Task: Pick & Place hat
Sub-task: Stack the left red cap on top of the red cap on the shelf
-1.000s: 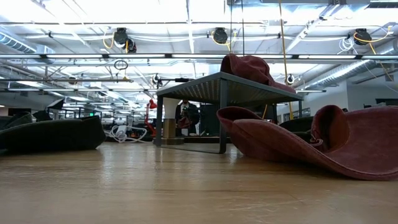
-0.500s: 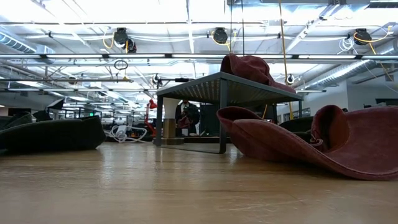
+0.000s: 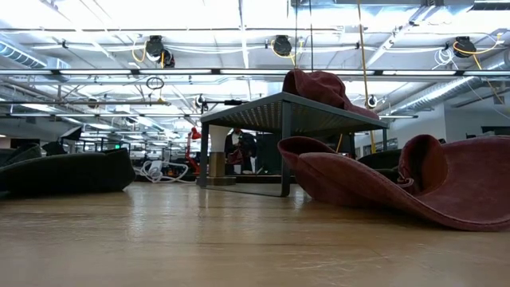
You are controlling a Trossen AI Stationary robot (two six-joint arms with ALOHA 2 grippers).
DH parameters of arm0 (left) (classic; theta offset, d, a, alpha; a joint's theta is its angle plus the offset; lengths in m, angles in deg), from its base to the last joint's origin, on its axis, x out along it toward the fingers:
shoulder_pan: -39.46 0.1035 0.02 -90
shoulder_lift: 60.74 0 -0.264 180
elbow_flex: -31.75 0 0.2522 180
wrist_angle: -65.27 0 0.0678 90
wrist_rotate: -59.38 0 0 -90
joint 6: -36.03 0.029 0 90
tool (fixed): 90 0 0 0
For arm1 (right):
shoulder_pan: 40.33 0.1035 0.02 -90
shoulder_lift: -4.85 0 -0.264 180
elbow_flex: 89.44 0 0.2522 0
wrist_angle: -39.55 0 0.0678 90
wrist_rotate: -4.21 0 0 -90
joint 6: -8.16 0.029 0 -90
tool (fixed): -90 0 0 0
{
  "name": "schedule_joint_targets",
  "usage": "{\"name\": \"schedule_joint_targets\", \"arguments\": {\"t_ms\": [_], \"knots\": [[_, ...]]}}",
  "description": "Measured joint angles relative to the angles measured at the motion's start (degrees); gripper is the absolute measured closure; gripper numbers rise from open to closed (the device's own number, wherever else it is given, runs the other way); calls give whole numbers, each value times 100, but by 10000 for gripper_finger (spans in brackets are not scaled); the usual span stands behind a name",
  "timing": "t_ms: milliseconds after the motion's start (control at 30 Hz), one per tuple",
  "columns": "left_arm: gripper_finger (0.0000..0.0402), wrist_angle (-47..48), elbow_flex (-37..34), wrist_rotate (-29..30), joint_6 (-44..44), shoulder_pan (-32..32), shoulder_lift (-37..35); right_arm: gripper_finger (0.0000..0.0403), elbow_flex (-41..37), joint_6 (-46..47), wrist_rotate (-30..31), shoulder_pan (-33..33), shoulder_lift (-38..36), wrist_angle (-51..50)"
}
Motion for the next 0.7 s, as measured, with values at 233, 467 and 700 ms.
{"name": "schedule_joint_targets", "arguments": {"t_ms": [233,467,700], "knots": [[324,-330,-3,10,95,-34,-5,402,2,8,7,0,-2,-187],[384,-614,-3,84,221,-39,-2,381,2,43,21,0,-2,-342],[396,-1125,-3,224,792,35,-2,293,4,595,627,362,-137,-344]]}}
